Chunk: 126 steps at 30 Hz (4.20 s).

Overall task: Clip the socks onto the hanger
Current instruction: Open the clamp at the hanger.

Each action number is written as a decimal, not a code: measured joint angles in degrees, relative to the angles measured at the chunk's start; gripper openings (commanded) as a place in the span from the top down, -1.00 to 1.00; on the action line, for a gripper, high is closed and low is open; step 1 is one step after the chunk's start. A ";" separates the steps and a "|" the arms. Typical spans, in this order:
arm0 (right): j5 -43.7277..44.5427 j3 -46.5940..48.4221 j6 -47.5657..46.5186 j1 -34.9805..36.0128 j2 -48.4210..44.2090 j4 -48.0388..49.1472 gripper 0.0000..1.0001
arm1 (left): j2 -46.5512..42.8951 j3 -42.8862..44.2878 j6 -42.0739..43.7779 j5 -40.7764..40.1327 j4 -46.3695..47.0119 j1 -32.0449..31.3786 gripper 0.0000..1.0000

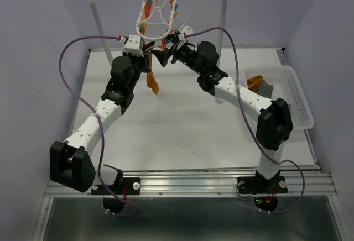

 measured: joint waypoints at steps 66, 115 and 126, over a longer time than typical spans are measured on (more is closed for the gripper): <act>-11.50 -5.70 -9.64 1.57 -7.54 -3.65 -1.00 | -0.28 1.38 1.75 1.25 -0.02 0.00 1.00; -2.38 1.81 -10.29 1.57 -1.33 -3.15 -0.98 | -0.35 1.38 3.23 1.25 -0.02 0.00 1.00; -1.88 0.63 -7.17 1.57 -1.07 0.39 -0.81 | -0.37 1.38 3.45 2.71 -0.02 0.00 1.00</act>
